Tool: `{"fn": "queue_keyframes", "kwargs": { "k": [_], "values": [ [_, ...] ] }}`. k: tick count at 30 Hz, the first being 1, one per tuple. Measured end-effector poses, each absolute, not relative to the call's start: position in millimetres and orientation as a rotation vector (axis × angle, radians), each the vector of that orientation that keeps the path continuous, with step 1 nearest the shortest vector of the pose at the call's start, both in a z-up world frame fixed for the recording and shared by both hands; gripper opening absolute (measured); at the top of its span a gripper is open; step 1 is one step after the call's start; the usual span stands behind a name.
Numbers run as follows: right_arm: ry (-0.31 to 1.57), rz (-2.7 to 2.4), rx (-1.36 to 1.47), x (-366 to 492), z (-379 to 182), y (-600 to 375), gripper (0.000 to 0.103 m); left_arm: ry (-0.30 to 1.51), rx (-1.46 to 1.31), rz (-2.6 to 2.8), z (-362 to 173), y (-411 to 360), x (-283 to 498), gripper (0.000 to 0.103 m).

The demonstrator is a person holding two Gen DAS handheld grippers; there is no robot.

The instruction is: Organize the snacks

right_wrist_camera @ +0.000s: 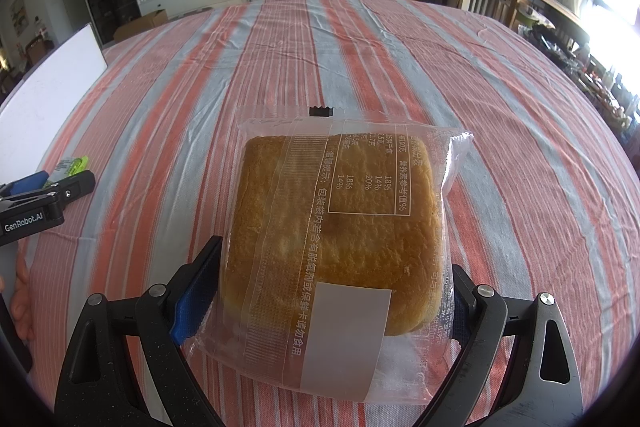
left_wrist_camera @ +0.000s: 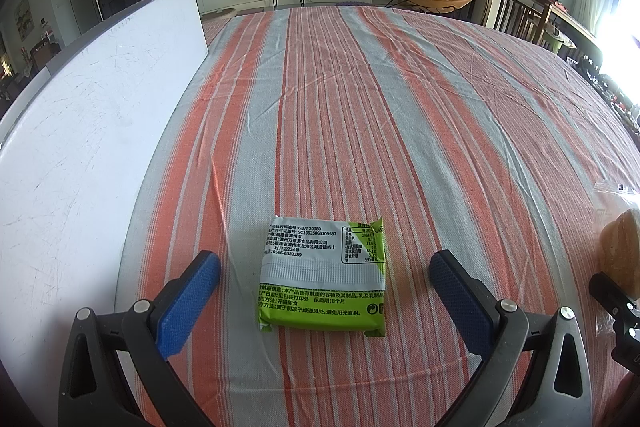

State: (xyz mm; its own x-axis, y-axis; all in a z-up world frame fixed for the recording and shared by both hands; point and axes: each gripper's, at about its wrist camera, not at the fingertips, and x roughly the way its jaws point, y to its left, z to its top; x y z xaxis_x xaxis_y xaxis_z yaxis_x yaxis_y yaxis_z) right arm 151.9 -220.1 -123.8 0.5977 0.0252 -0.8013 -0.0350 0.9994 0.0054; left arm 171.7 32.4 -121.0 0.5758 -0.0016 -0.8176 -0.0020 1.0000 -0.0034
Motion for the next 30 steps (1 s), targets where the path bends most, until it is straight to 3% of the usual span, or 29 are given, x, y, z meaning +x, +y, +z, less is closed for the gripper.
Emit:
{"fn": "queue_keyframes", "kwargs": {
  "k": [9,10,13,15,16,30],
  "values": [
    [0.957,0.053,-0.028,153.5,-123.2,-218.7,0.094,1.014,0.008,-0.032,-119.0,29.9,177.9,0.102],
    [0.997,0.066,-0.024,156.2,-121.5,-220.4,0.094,1.018,0.015,-0.046,-117.6,28.8,177.9,0.095],
    [1.013,0.111,0.069,159.8,-106.7,-232.6,0.092,1.006,0.05,-0.098,-107.3,22.9,170.5,0.05],
    [0.977,0.123,0.126,160.5,-93.2,-243.3,0.087,1.035,0.035,-0.127,-104.4,22.8,167.4,0.049],
    [0.974,0.129,0.152,161.2,-88.8,-248.2,0.071,1.033,0.017,-0.14,-100.6,24.3,162.8,0.049],
    [0.889,0.243,0.394,116.2,-23.3,-236.3,0.071,0.818,-0.175,-0.332,40.6,57.8,46.5,0.049]
  ]
}}
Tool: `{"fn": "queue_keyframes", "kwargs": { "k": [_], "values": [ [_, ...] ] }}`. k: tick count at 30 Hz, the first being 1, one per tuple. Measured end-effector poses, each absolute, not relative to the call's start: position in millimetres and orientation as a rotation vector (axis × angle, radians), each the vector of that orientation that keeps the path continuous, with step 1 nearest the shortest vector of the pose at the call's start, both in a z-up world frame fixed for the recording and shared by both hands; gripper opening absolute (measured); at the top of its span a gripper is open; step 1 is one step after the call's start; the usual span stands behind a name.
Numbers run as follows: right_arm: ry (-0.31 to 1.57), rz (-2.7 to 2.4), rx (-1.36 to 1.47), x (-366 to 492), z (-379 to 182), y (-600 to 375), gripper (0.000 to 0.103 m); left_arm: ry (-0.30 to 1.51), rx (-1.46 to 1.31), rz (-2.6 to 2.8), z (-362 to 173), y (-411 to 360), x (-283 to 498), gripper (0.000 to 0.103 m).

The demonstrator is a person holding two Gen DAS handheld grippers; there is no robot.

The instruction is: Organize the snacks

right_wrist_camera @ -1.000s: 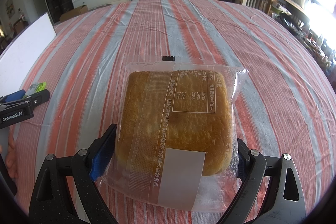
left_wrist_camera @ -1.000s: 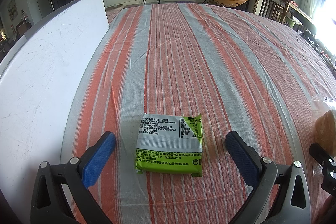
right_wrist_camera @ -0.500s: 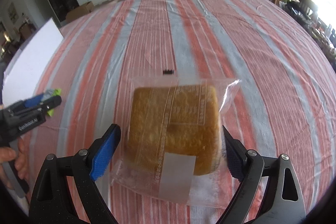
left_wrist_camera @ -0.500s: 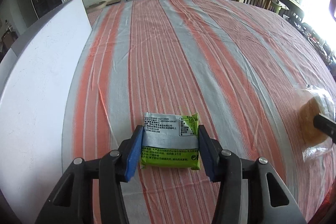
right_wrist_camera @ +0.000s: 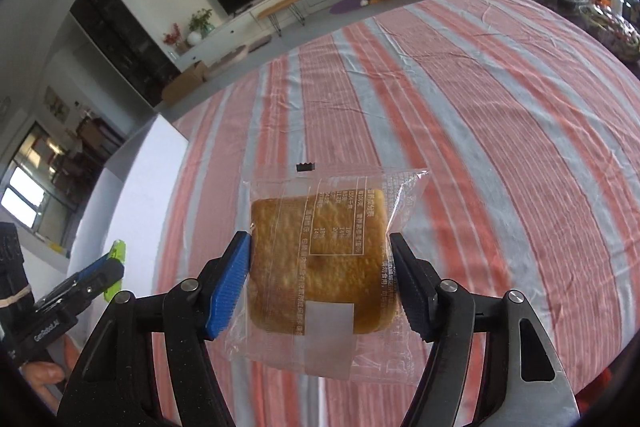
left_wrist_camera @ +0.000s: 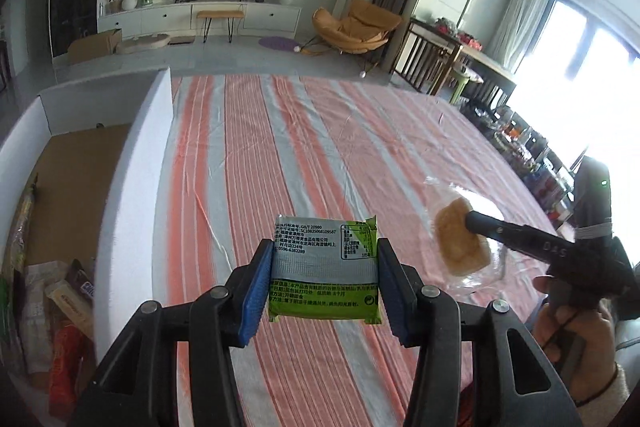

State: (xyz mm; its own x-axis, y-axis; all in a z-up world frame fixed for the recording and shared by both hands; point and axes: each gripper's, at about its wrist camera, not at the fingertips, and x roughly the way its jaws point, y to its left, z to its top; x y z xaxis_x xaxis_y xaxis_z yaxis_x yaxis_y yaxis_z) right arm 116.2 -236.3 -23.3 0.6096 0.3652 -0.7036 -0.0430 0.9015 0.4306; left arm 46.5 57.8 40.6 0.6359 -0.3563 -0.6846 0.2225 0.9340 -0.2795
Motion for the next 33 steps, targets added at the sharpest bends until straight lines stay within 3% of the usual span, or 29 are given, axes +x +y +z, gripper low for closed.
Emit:
{"fn": "queue_keyframes", "kwargs": {
  "k": [11,16,21,24,25,33],
  "values": [
    [0.809,0.573,0.415,103.4,61.7,-106.7,0.071,0.649,-0.239,-0.168,130.8,183.2,-9.0,0.05],
    [0.815,0.761,0.367,101.9,93.6,-17.9,0.071,0.66,-0.213,0.062,114.3,258.2,-8.6,0.05],
    [0.857,0.831,0.243,102.5,84.1,70.5,0.073,0.717,-0.202,0.258,70.4,314.0,-6.0,0.052],
    [0.927,0.781,0.2,107.7,55.0,103.0,0.081,0.764,-0.201,0.338,42.4,333.0,-4.1,0.074],
    [0.965,0.777,0.204,109.9,44.7,108.9,0.084,0.776,-0.202,0.359,34.9,337.1,-2.9,0.088],
    [0.953,0.761,0.137,99.0,33.2,103.2,0.084,0.728,-0.137,0.413,24.4,322.0,-2.4,0.1]
  ]
}}
